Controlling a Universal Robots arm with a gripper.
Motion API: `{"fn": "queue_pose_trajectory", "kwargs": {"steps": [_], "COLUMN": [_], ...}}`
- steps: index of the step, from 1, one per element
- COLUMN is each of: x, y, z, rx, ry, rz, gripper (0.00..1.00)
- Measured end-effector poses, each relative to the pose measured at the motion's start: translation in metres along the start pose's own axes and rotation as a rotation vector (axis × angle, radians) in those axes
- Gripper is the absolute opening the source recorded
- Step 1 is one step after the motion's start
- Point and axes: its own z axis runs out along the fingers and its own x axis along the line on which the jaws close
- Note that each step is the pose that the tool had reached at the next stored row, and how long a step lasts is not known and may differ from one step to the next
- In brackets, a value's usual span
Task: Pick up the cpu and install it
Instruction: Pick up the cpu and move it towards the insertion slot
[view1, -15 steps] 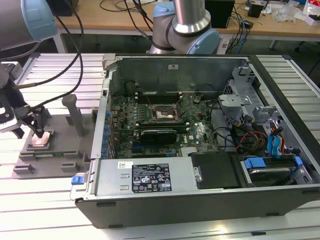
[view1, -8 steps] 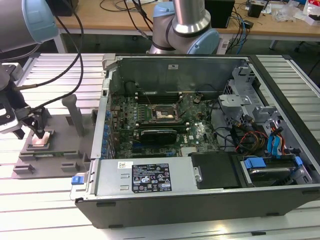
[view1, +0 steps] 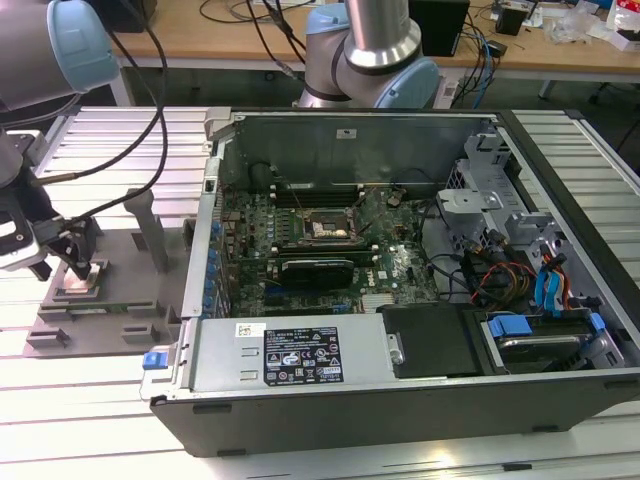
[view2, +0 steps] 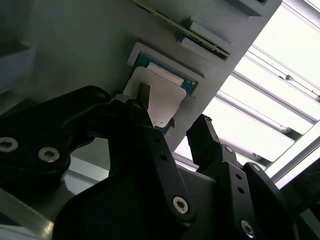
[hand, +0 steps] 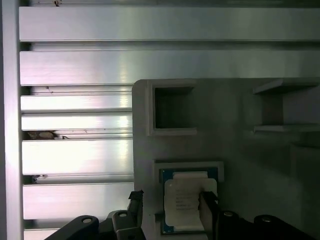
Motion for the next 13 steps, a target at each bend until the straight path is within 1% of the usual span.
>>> {"fn": "queue_pose_trajectory", "kwargs": {"steps": [4, 9, 11, 13], "x": [-0.0098, -0.0118, -0.0122, -0.0125], "y": [0.0001, -0.0011, -0.0038, -0.0043], "z": [0.0030, 0.0037, 0.0046, 0.0053], "rx": [-0.0008, -0.0192, -0.0198, -0.0204], "ry": [-0.0001, 0.0004, 0.0004, 0.0007], "rz": [0.000, -0.007, -0.011, -0.014], "gripper": [0.57, 0.57, 0.57, 0.57]}}
